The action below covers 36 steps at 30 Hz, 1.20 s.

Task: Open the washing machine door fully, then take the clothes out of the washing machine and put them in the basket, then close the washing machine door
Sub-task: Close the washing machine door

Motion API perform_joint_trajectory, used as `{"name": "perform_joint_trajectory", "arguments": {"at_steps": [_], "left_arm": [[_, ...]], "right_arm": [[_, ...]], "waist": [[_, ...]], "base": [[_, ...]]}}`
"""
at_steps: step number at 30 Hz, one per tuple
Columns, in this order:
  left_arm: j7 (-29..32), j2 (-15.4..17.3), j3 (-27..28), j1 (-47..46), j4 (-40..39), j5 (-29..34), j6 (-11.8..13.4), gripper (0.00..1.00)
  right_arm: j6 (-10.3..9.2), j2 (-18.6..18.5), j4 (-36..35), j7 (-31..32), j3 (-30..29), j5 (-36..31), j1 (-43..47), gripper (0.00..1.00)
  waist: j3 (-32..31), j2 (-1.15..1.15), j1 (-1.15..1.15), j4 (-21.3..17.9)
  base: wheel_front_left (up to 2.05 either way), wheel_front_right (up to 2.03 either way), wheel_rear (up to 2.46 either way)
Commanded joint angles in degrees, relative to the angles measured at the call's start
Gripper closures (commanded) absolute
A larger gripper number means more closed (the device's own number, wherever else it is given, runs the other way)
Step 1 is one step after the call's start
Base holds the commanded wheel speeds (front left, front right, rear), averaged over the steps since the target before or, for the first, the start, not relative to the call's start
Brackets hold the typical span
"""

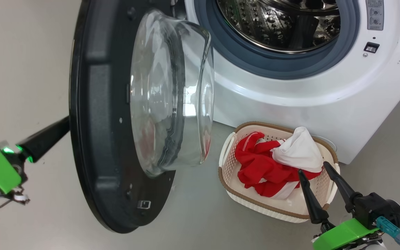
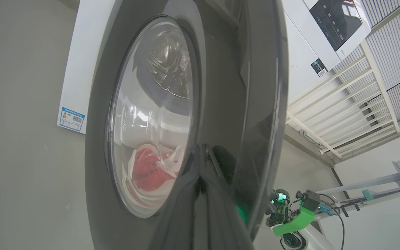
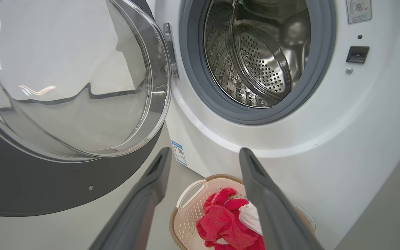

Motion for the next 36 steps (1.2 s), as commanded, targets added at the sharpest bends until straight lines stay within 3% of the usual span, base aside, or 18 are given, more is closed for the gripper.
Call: {"name": "perform_joint_trajectory", "arguments": {"at_steps": [1, 3, 6, 7, 9, 10, 11, 13, 27, 36], "left_arm": [[-1.3, 2.73, 1.82, -0.22, -1.0, 1.59, -0.41, 1.0], [-2.14, 2.77, 1.48, 0.1, -0.77, 2.29, -0.41, 1.0], [-4.87, 2.67, 0.6, 1.17, 0.47, 3.81, -0.41, 0.82], [-5.96, 2.66, 0.43, 1.56, 1.06, 4.29, -0.41, 0.72], [-7.85, 2.63, -0.12, 2.41, 2.21, 4.95, -0.41, 0.65], [-8.9, 2.53, -0.2, 2.83, 2.89, 5.07, -0.41, 0.56], [-9.91, 2.68, -0.42, 3.31, 3.54, 5.54, -0.41, 0.4], [-12.2, 2.75, -0.76, 4.29, 4.93, 6.18, -0.41, 0.0], [-27.65, 4.01, -5.65, 10.67, 15.41, 9.12, -0.41, 0.0], [-37.37, 3.2, -10.21, 13.65, 20.58, 9.79, -0.41, 0.0]], "right_arm": [[0.36, -0.09, -1.47, -0.37, 1.43, 0.21, -1.02, 0.0], [0.36, -0.05, -1.46, -0.37, 1.49, 0.24, -1.0, 0.0], [0.36, 0.04, -1.43, -0.37, 2.02, 0.34, -0.97, 0.0], [0.36, 0.07, -1.39, -0.37, 2.23, 0.38, -0.95, 0.0], [0.36, 0.15, -1.33, -0.37, 2.61, 0.49, -0.91, 0.0], [0.36, 0.16, -1.28, -0.37, 2.84, 0.59, -0.89, 0.0], [0.36, 0.17, -1.2, -0.37, 3.1, 0.69, -0.86, 0.0], [0.36, 0.22, -1.1, -0.37, 3.49, 0.84, -0.74, 0.0], [0.36, 0.56, -0.44, -0.37, 5.92, 1.63, -0.04, 0.0], [0.36, 0.58, -0.2, -0.37, 6.44, 2.16, 0.46, 0.0]], "waist": [[-0.31, 0.0, 0.0, 0.09], [-0.47, 0.0, 0.0, 0.16], [-0.97, 0.0, 0.0, 0.31], [-1.14, 0.0, 0.0, 0.35], [-1.52, 0.0, 0.0, 0.41], [-1.75, 0.0, 0.0, 0.42], [-1.97, 0.0, 0.0, 0.4], [-2.47, 0.0, 0.0, 0.4], [-3.93, 0.0, 0.0, 0.0], [-4.61, 0.0, 0.0, -0.24]], "base": [[0.0, 0.0, 0.0], [0.0, 0.0, 0.0], [0.0, 0.0, 0.0], [0.0, 0.0, 0.0], [0.0, 0.0, 0.0], [0.0, 0.0, 0.0], [0.0, 0.0, 0.0], [0.0, 0.0, 0.0], [0.0, 0.0, 0.0], [0.0, 0.0, 0.0]]}}
